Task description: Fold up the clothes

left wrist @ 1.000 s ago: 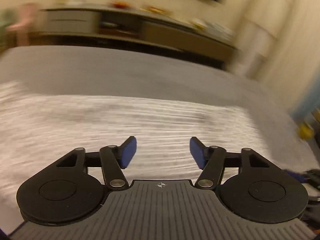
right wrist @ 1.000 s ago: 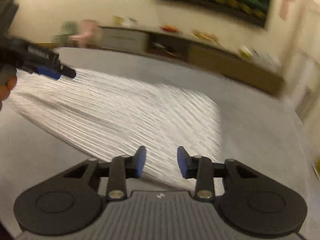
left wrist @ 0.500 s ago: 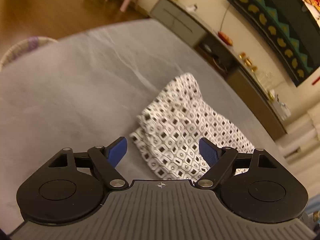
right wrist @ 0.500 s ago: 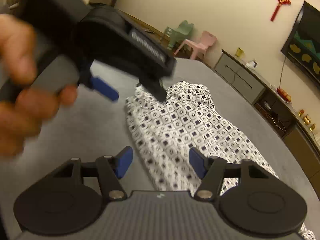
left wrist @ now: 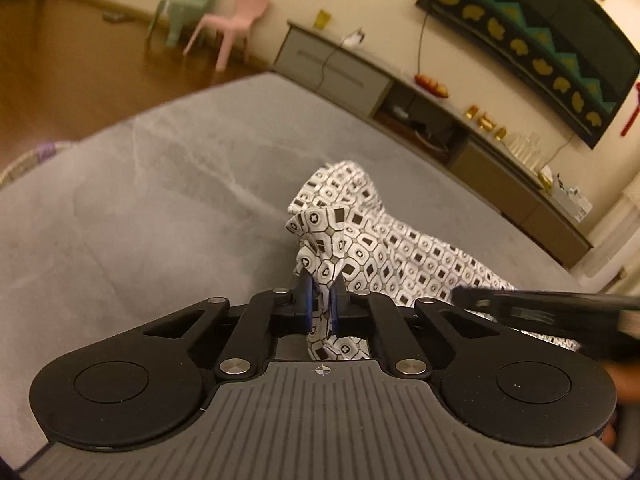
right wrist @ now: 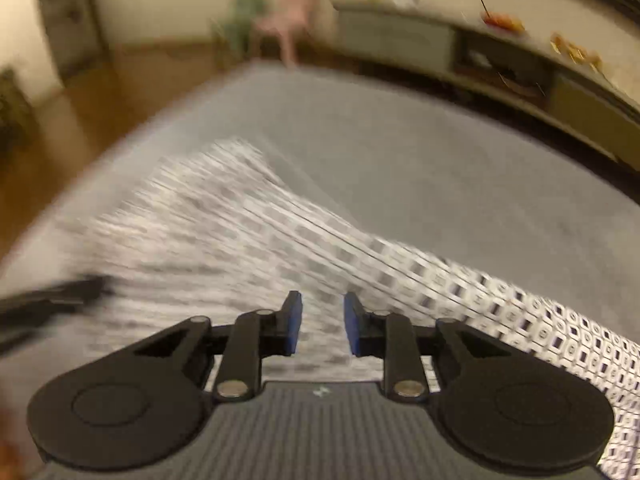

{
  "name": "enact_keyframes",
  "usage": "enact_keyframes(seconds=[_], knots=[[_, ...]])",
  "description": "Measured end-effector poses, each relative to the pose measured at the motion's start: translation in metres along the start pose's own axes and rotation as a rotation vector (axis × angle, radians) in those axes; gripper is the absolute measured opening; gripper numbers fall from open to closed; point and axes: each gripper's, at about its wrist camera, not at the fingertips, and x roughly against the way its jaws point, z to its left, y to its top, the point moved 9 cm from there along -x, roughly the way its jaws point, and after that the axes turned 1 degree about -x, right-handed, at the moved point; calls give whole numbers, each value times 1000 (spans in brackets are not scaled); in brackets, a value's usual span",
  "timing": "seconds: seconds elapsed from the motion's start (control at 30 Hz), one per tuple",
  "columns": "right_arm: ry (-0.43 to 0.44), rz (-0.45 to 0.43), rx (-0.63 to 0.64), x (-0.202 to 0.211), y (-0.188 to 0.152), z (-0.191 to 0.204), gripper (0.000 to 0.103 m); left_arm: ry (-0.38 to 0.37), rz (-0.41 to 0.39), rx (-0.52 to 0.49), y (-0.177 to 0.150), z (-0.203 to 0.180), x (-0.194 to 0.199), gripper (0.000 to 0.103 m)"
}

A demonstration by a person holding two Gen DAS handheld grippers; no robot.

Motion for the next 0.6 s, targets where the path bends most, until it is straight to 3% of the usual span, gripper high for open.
enact_keyframes(seconds=[0.07,0.13,0.2,0.27,0.37,0.43,0.5,0.53,0.57,0.6], knots=[[0,15,32,-14,-1,-4,20,-2,-43,-32,2,-6,8,0],[45,74,-7,-18,3,-8,21,31,-90,-150,0,-21,14,0],[78,35,-37,-9,21,-9,24,34,-117,-260,-4,-40,15,0],[139,-23,-24,10,41,4,63,37,-130,-363,-12,-59,9,0],[289,-24,72,22,64,47,85,45,-139,-495,-26,-81,2,0],[316,44,213,10,62,83,91,48,-138,-551,-33,-90,-2,0],[258,157,381,-21,43,112,91,48,-135,-576,-37,-93,-6,0],[210,205,453,-39,33,120,85,49,-133,-587,-38,-94,-8,0],[152,217,500,-53,30,121,60,52,-132,-598,-40,-94,-9,0],[95,229,546,-66,26,122,43,50,-123,-601,-41,-93,-10,0]])
